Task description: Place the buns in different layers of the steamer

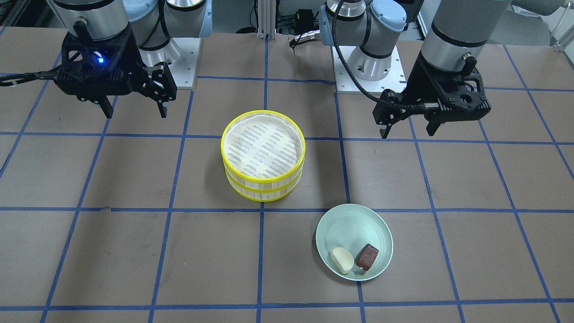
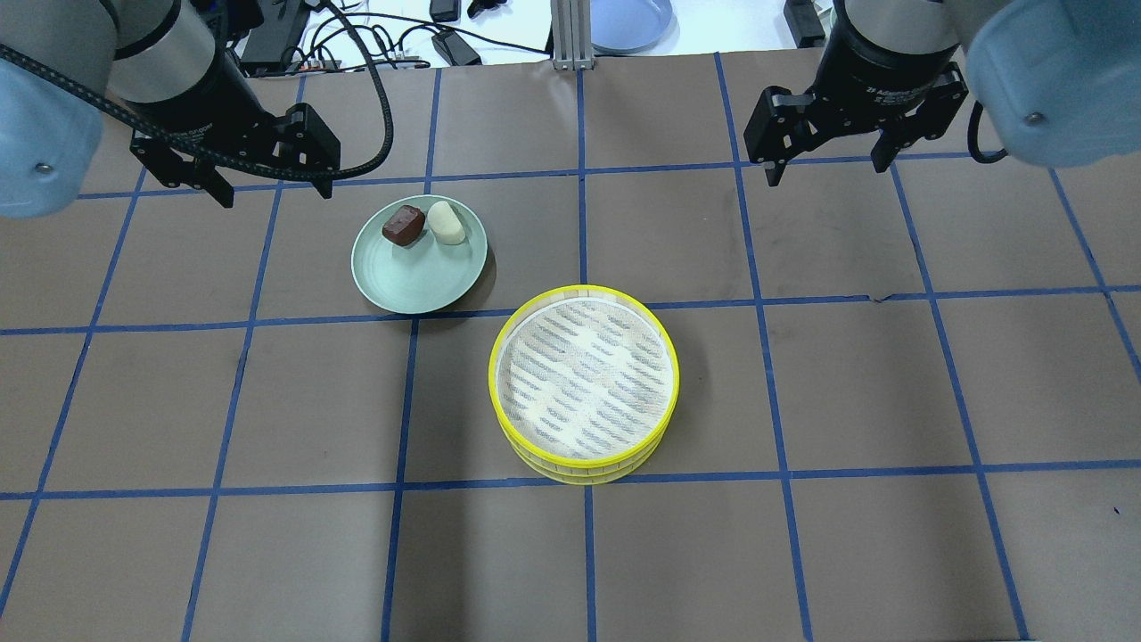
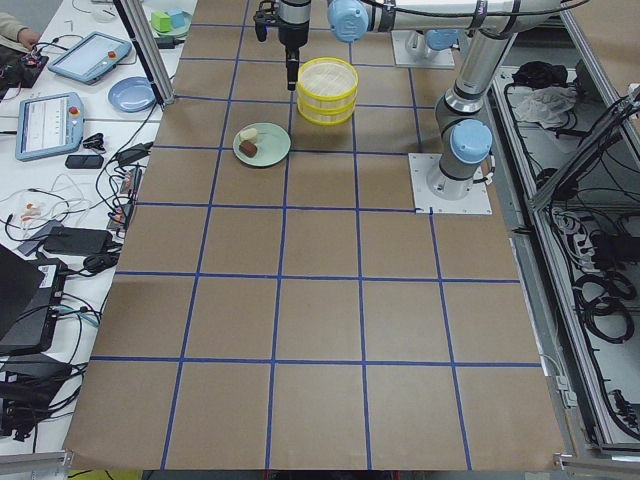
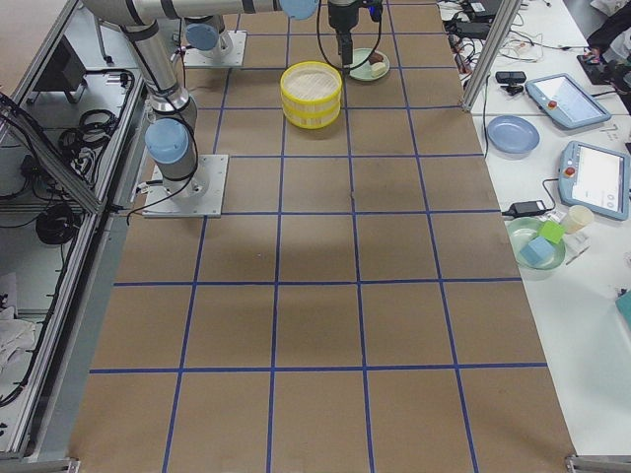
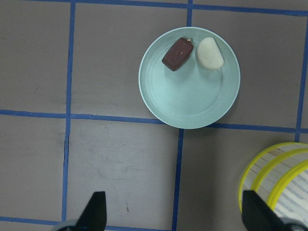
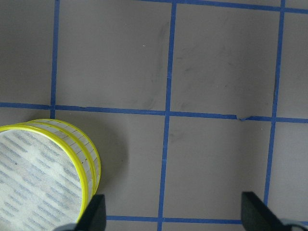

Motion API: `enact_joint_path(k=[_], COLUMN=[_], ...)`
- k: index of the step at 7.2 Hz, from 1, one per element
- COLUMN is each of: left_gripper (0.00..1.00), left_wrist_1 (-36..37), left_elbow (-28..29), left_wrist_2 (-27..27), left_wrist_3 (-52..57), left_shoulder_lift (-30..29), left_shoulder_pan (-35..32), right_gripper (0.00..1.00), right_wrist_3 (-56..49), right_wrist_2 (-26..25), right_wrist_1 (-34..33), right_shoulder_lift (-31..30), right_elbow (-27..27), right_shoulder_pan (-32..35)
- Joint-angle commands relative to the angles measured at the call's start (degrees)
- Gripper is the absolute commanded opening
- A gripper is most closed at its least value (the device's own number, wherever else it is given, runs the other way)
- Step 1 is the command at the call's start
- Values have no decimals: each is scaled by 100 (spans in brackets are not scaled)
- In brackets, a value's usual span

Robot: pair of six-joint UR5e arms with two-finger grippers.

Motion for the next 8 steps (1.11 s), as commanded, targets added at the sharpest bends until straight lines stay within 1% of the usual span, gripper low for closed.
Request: enact_joint_path(k=[1,6,8], left_gripper=[100,100,100], left_wrist_1=[21,-5,30], left_elbow=[-76,-103,-112], left_wrist_2=[18,1,176], left_wrist_3=[23,-3,-47], left_shoulder_lift=[14,13,-126], left_shoulder_pan=[11,29,29], right_gripper=[100,100,100], right_wrist_3=[2,2,28], right_wrist_2=[0,0,0], right_wrist_1=[0,0,9], right_shoulder_lift=[0,0,-9], right_elbow=[0,0,18], right_shoulder_pan=[2,2,28])
